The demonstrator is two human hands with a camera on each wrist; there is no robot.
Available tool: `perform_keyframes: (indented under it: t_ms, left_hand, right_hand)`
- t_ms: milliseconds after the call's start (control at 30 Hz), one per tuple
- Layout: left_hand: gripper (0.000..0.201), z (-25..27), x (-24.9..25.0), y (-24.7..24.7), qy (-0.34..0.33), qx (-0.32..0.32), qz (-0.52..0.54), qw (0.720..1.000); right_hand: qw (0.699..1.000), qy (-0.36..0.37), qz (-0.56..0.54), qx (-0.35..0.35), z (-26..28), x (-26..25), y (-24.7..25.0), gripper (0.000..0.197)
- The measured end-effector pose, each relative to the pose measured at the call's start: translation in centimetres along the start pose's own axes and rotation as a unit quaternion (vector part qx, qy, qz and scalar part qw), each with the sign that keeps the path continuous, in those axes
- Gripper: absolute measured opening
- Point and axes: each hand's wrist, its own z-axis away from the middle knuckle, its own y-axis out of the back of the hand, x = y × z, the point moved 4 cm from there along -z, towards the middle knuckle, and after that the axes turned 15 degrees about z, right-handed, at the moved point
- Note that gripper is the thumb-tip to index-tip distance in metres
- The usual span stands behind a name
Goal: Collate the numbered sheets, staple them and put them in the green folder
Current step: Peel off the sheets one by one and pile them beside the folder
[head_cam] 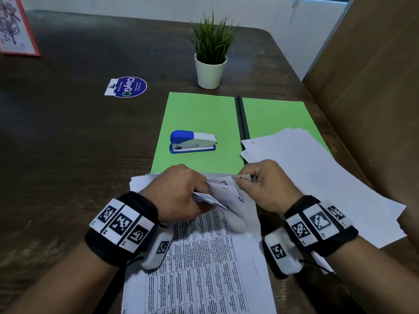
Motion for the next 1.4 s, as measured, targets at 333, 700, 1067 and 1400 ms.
perform_keyframes:
  t_ms: [333,700,1067,1400]
  left_hand:
    - [0.011,0.2,0.0,1.0,0.010,0.031,0.028,0.999]
    - [0.015,0.6,1.9,2.0,-0.015,0.026,0.019,0.999]
    - [0.032,0.5,1.8,1.8,0.001,0.006,-0.009,1.000]
    - [0.027,0.6,1.6,1.9,0.018,-0.008,-0.021,1.000]
  right_hand:
    - [0.984,-0.061,0.056,-0.157,3.7,2.5,-1.1,0.038]
    - [0.995,-0.100,-0.015,-0.019,5.5,1.6,2.0,0.044]
    - [0.914,-0.065,0.175,0.361,4.1,-2.3,17.2,0.019]
    - [0.830,0.071,0.337,0.438,2.9,-7.4,19.4,0.027]
